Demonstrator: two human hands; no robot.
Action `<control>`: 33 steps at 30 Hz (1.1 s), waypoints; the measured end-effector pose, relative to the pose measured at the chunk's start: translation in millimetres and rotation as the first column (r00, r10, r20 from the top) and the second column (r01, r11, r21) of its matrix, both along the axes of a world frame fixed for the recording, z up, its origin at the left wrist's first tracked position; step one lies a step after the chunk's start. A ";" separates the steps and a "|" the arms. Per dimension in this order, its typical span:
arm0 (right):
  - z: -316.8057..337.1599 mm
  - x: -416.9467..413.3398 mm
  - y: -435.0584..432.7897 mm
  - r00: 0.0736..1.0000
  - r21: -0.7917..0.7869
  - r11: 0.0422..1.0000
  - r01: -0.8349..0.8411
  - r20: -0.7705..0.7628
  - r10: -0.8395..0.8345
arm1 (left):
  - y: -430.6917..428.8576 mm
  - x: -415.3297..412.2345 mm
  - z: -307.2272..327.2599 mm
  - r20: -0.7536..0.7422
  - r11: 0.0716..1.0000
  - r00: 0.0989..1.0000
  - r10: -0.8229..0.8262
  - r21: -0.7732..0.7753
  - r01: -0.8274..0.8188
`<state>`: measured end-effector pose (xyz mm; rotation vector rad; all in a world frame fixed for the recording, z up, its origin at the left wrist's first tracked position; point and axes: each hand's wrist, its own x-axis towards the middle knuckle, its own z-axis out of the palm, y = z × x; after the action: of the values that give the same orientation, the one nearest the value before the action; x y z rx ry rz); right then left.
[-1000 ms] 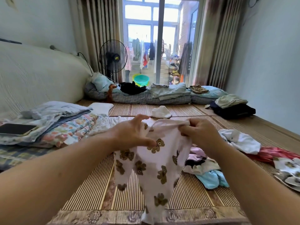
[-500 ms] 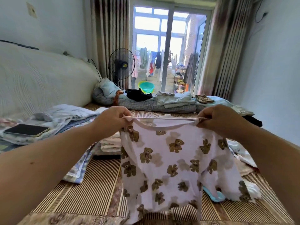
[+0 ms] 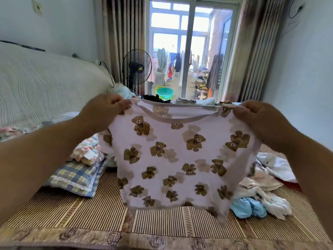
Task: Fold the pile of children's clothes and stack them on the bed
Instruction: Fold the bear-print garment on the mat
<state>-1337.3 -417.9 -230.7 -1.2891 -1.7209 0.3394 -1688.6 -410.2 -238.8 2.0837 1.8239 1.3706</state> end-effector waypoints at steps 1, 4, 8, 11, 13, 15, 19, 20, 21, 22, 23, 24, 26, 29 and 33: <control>5.5 -0.3 -5.8 1.000 0.017 1.000 -0.012 0.000 0.012 | -5.9 -1.0 6.1 -0.030 1.000 1.000 -0.002 0.021 0.003; 18.8 1.1 -16.3 0.999 0.042 0.998 -0.035 -0.008 0.036 | -20.3 -5.5 21.4 0.000 0.997 0.999 -0.050 0.061 0.050; 18.0 -1.1 -7.1 0.995 -0.021 0.998 -0.061 0.073 0.062 | -15.0 -10.5 19.0 0.027 0.997 0.997 -0.066 0.041 0.065; -4.0 -6.3 22.5 0.990 -0.129 0.991 -0.042 0.126 0.058 | 8.6 -12.5 -5.3 -0.011 0.998 0.999 -0.050 -0.031 0.049; -27.4 -12.2 50.3 0.986 -0.212 0.976 -0.043 0.150 0.076 | 31.9 -14.2 -29.4 -0.045 0.995 0.998 -0.036 -0.090 0.032; -53.6 -19.4 78.1 0.981 -0.280 0.959 -0.035 0.176 0.087 | 58.9 -16.7 -56.9 -0.062 0.988 0.998 -0.023 -0.152 0.014; -121.3 -31.9 140.1 0.952 -0.395 0.917 0.050 0.295 0.075 | 118.3 -21.7 -124.5 -0.046 0.949 0.999 -0.027 -0.316 0.011; -140.2 -34.6 157.5 0.939 -0.425 0.902 0.075 0.336 0.080 | 134.0 -22.9 -143.9 -0.045 0.934 0.999 -0.023 -0.357 0.005; -158.3 -37.2 173.4 0.918 -0.449 0.887 0.104 0.388 0.089 | 148.8 -23.5 -162.2 -0.054 0.921 0.998 -0.016 -0.390 -0.006; -176.6 -40.0 189.2 0.882 -0.459 0.878 0.133 0.459 0.106 | 164.5 -24.2 -180.7 -0.072 0.905 0.997 -0.011 -0.426 -0.021; -194.3 -43.0 203.3 0.837 -0.461 0.873 0.163 0.532 0.125 | 179.2 -24.2 -198.9 -0.101 0.884 0.995 -0.007 -0.466 -0.041; -210.1 -45.8 213.8 0.791 -0.453 0.873 0.181 0.595 0.145 | 191.5 -23.4 -214.6 -0.132 0.860 0.991 -0.006 -0.507 -0.063; -244.3 -50.6 237.4 0.716 -0.432 0.877 0.209 0.678 0.163 | 217.5 -19.7 -244.0 -0.196 0.805 0.980 -0.020 -0.585 -0.101; -284.7 -55.3 266.2 0.650 -0.436 0.857 0.276 0.741 0.168 | 242.7 -14.4 -279.7 -0.276 0.724 0.961 -0.018 -0.666 -0.178; -299.6 -53.4 276.8 0.669 -0.495 0.837 0.233 0.706 0.232 | 250.9 -17.9 -309.8 -0.360 0.634 0.933 -0.034 -0.729 -0.258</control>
<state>-1390.8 -141.1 -530.3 -2.0662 -2.4281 0.3407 -1706.5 -159.3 -548.6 1.7711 2.1449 0.0822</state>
